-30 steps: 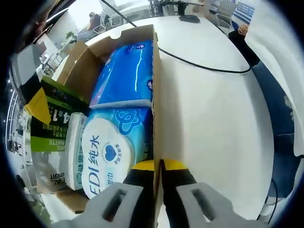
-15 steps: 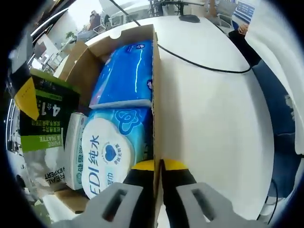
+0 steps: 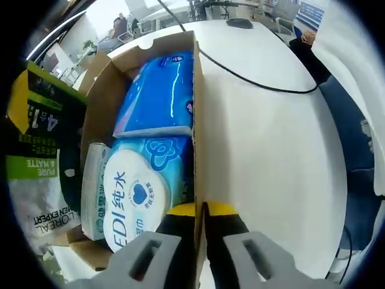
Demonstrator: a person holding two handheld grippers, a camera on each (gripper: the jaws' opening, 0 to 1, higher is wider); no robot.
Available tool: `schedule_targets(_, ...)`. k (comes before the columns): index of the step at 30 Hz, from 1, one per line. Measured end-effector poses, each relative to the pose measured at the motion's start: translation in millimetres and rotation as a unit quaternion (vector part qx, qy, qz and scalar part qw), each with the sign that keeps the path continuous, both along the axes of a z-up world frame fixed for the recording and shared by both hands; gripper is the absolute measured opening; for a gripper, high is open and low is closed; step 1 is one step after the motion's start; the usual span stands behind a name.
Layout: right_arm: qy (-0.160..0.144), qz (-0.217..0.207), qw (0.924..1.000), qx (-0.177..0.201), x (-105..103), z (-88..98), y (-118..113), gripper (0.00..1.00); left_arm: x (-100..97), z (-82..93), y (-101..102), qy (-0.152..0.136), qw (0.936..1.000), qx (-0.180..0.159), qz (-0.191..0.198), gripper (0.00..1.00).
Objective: Operate the shoe box by opening the lid, removing the specified soft item, and placing it in the target area until the item is outside and the box remains undamaged.
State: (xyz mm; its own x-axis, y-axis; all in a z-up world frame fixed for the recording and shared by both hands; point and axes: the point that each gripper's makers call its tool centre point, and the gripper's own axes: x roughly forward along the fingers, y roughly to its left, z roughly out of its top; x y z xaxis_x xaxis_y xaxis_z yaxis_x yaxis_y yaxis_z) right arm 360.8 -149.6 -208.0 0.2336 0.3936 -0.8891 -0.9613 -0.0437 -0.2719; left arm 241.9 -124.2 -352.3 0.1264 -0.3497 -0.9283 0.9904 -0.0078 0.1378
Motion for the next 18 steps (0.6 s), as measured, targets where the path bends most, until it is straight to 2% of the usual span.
schedule_targets(6,-0.013,0.000,0.9999,0.003,-2,9.5,-3,0.00,0.1,-0.4,0,0.001,1.0000,0.000,0.000,0.02)
schedule_targets(18,-0.019,-0.017,0.9995,0.018,-14,20.8,-11,0.00,-0.3,-0.7,0,0.000,1.0000,0.003,-0.002,0.02)
